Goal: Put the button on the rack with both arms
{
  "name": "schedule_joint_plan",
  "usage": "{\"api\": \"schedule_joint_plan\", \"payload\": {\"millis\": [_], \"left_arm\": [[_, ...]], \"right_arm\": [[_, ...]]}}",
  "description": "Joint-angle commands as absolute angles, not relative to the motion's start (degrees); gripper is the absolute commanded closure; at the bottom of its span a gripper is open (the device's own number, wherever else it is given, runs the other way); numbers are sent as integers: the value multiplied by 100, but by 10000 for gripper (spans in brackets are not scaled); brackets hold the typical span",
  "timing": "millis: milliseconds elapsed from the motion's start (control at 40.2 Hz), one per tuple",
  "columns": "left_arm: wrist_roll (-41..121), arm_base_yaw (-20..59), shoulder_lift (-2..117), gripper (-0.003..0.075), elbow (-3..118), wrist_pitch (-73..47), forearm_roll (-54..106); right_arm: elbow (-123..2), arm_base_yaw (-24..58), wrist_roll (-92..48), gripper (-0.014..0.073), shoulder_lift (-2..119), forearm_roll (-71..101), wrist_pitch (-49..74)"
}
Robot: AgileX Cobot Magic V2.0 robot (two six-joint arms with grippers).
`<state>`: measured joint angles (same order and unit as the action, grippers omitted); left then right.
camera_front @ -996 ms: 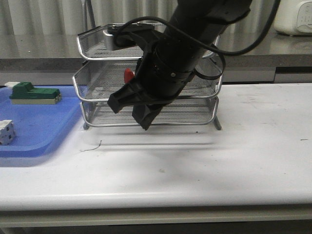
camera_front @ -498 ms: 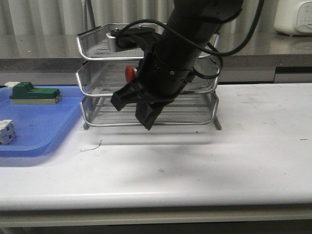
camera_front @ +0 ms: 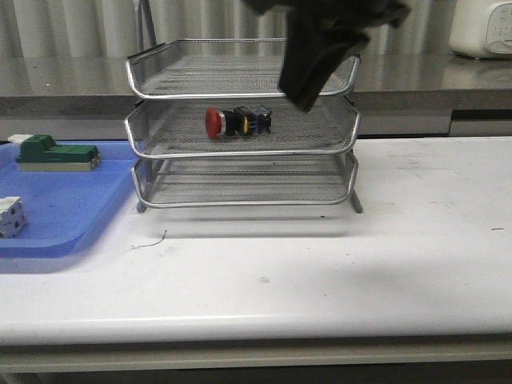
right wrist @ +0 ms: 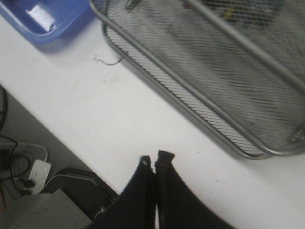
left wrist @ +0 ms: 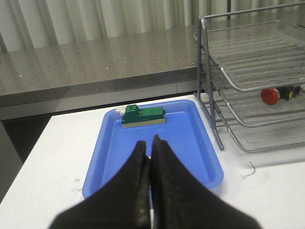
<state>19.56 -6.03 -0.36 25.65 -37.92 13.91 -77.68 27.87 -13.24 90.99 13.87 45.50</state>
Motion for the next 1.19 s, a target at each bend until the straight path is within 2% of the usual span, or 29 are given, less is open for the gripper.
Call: {"api": "schedule_joint_plan", "payload": {"millis": [0, 224, 373, 672, 896, 1170], "left_arm": [[1906, -601, -143, 739, 2695, -3303, 1504], [1906, -601, -143, 739, 2695, -3303, 1504], [1906, -601, -143, 739, 2695, -3303, 1504], [1906, -601, -143, 739, 2695, -3303, 1504], [1906, -601, -143, 739, 2695, -3303, 1504], [1906, -601, -143, 739, 2695, -3303, 1504]], "right_arm": [[-7584, 2329, -1286, 654, 8312, 1389, 4300], [-6086, 1170, -1238, 654, 6922, 1389, 3813], [-5081, 727, -1238, 654, 5998, 1389, 3443], [-3130, 708, -1238, 654, 3656, 1365, 2593], [-2322, 708, -1238, 654, 2077, 1260, 2291], [-2215, 708, -1238, 654, 1601, 1260, 2318]]}}
